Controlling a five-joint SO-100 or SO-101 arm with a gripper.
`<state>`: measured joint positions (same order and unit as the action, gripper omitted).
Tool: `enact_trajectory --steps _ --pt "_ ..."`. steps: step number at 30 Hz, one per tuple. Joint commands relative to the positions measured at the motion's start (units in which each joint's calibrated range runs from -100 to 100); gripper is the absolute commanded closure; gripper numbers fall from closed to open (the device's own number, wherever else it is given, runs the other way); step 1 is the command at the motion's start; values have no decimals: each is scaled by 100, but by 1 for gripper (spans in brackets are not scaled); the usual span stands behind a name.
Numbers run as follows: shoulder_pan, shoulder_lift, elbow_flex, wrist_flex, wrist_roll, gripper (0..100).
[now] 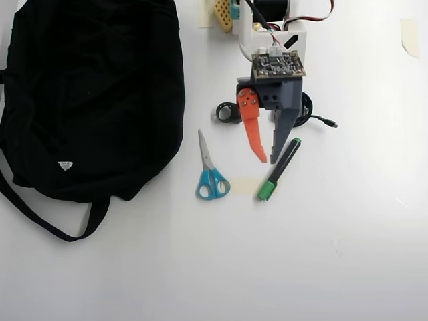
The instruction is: Put the green marker into the black bag
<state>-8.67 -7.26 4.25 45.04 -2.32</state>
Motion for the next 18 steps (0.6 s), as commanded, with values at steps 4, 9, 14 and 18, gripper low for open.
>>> enact_trajectory --steps 4,9,14,18 --pt "-270 -211 -200 1232 -25 98" --pt "-300 -220 -263 2550 -224 98" --pt "-300 -319 -272 3282 -518 98" --pt "-300 -327 -281 3325 -471 98"
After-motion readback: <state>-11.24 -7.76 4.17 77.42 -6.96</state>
